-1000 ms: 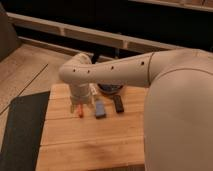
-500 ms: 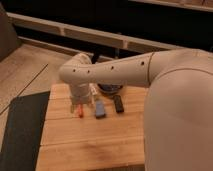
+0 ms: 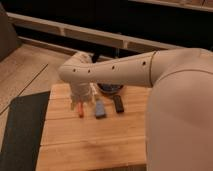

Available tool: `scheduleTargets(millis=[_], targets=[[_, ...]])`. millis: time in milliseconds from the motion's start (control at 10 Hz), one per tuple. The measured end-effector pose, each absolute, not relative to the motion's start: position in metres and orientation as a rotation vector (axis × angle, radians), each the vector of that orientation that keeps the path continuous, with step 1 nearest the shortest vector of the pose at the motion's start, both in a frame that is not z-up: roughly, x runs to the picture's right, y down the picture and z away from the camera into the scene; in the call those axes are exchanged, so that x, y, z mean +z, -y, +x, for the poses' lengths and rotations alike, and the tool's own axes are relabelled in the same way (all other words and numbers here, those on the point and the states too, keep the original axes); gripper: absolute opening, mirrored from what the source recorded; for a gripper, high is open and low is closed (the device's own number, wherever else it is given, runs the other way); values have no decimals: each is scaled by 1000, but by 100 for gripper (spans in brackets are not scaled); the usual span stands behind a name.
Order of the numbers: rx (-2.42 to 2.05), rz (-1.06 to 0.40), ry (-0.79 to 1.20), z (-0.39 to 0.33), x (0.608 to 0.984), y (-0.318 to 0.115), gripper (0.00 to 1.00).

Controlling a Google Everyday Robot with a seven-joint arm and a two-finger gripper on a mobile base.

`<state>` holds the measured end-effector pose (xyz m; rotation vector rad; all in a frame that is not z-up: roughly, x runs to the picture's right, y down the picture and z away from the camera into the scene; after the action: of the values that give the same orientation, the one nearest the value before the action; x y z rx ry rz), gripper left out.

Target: Push the ceramic bowl across the table

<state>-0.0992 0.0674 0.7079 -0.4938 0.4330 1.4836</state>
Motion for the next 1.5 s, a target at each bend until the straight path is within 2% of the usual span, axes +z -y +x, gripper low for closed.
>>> scheduleTargets(millis=[600, 1200, 1500], targets=[[1506, -470, -417, -95, 712, -58, 65], [1755, -367, -640, 31, 819, -73, 65], [1754, -366, -646, 35, 821, -74, 65]])
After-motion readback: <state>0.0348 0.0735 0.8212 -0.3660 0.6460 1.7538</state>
